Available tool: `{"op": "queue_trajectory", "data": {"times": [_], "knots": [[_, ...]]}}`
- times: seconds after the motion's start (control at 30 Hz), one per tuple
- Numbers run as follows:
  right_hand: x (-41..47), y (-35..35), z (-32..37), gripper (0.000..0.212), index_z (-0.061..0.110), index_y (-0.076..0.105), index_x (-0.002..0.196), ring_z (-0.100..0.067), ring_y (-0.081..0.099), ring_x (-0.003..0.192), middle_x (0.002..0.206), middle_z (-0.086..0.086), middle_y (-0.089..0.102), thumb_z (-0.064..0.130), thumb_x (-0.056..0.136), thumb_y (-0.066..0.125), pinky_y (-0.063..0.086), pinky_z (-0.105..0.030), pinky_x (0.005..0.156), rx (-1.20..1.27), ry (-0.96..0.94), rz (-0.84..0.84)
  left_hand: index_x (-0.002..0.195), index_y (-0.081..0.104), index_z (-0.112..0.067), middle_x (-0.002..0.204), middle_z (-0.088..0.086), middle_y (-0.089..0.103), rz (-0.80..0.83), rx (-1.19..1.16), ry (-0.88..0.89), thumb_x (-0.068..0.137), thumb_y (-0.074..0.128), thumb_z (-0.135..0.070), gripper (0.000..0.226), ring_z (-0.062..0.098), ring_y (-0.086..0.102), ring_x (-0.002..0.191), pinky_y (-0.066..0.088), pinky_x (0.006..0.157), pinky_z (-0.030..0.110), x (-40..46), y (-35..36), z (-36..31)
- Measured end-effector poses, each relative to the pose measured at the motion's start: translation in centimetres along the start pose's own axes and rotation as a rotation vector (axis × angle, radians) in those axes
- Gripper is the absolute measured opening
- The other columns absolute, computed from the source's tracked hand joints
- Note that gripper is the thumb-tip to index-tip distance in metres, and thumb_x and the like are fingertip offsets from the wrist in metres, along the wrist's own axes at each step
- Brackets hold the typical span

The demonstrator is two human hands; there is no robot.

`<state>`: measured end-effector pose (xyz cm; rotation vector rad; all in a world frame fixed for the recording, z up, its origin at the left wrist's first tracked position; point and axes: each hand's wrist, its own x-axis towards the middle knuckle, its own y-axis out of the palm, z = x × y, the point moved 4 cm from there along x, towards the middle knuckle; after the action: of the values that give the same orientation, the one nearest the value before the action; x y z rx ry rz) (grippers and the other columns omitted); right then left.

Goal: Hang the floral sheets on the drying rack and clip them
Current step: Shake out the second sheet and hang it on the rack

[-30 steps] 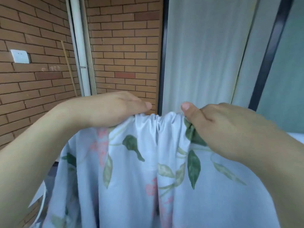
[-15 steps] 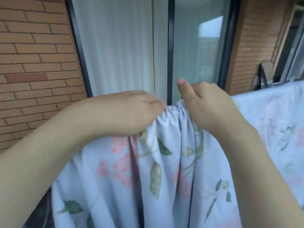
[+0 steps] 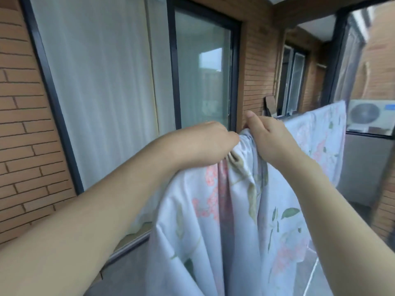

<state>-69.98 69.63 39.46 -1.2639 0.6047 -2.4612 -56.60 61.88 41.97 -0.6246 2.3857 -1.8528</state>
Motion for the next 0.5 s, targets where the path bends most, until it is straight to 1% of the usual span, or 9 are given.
{"op": "queue_trajectory", "data": {"times": [0.03,0.1,0.13,0.2,0.27,0.33,0.37,0.47,0.5], "knots": [[-0.6,0.0,0.6,0.050,0.018,0.037,0.058,-0.026,0.049,0.072,0.061,0.002,0.047,0.040,0.102,0.032,0.038,-0.037,0.070,0.015,0.019,-0.003,0.077,0.049,-0.013,0.085,0.003,0.050,-0.019,-0.026,0.051,0.102,0.033,-0.035,0.036,0.025,0.051,0.082,0.041,0.072,0.035,-0.8,-0.3,0.4],[-1.5,0.1,1.5,0.046,0.018,0.047,0.065,-0.023,0.053,0.080,0.071,0.002,0.055,0.040,0.102,0.032,0.041,-0.037,0.077,0.025,0.061,-0.010,0.085,0.050,-0.016,0.086,-0.001,0.056,-0.065,-0.072,0.099,0.100,0.034,-0.042,0.034,0.022,0.056,0.086,0.044,0.076,0.035,-2.9,-0.6,1.7],[-1.7,0.2,1.9,0.044,0.015,0.052,0.070,-0.023,0.054,0.083,0.076,0.000,0.058,0.039,0.102,0.032,0.041,-0.037,0.080,0.023,0.075,-0.013,0.089,0.050,-0.019,0.086,-0.002,0.057,-0.101,-0.068,0.093,0.098,0.034,-0.046,0.032,0.021,0.056,0.084,0.044,0.073,0.035,-3.9,-0.6,2.5],[-2.5,0.1,2.4,0.045,0.004,0.058,0.082,-0.024,0.055,0.089,0.086,-0.008,0.063,0.036,0.102,0.033,0.041,-0.038,0.085,0.008,0.127,-0.015,0.088,0.044,-0.022,0.083,-0.003,0.055,-0.153,-0.062,0.118,0.095,0.034,-0.050,0.030,0.021,0.054,0.081,0.041,0.066,0.035,-5.7,-0.1,3.7],[-2.4,0.1,2.5,0.046,-0.002,0.057,0.089,-0.025,0.055,0.091,0.089,-0.009,0.063,0.035,0.102,0.034,0.042,-0.040,0.088,0.002,0.153,-0.001,0.080,0.040,-0.020,0.076,-0.002,0.052,-0.209,-0.032,0.136,0.095,0.034,-0.052,0.036,0.023,0.052,0.076,0.036,0.058,0.034,-6.7,0.4,4.3],[-2.6,0.0,2.7,0.044,-0.002,0.055,0.087,-0.025,0.055,0.088,0.084,-0.007,0.059,0.035,0.101,0.035,0.042,-0.040,0.087,-0.013,0.187,0.020,0.071,0.038,-0.016,0.069,0.000,0.050,-0.297,-0.054,0.190,0.096,0.034,-0.054,0.046,0.023,0.050,0.069,0.034,0.055,0.034,-7.2,0.4,4.6],[-2.6,0.1,2.9,0.044,-0.002,0.055,0.087,-0.025,0.055,0.088,0.084,-0.007,0.059,0.034,0.101,0.035,0.042,-0.040,0.087,-0.006,0.198,0.025,0.068,0.037,-0.015,0.065,0.000,0.049,-0.322,-0.057,0.197,0.097,0.033,-0.055,0.050,0.024,0.049,0.067,0.034,0.056,0.035,-7.4,0.4,4.6],[-2.8,0.4,3.2,0.042,-0.004,0.057,0.092,-0.029,0.056,0.092,0.092,-0.016,0.063,0.031,0.100,0.036,0.042,-0.040,0.087,0.044,0.217,0.008,0.060,0.036,-0.015,0.059,0.001,0.046,-0.368,-0.028,0.204,0.098,0.026,-0.059,0.059,0.029,0.047,0.065,0.034,0.058,0.035,-8.0,0.2,4.8],[-2.8,0.4,3.0,0.040,-0.004,0.057,0.092,-0.029,0.056,0.091,0.092,-0.017,0.063,0.030,0.100,0.037,0.043,-0.039,0.086,0.074,0.231,-0.010,0.058,0.036,-0.015,0.058,0.001,0.046,-0.377,-0.007,0.198,0.098,0.025,-0.059,0.060,0.030,0.046,0.065,0.034,0.058,0.035,-8.2,-0.1,4.9]]}}
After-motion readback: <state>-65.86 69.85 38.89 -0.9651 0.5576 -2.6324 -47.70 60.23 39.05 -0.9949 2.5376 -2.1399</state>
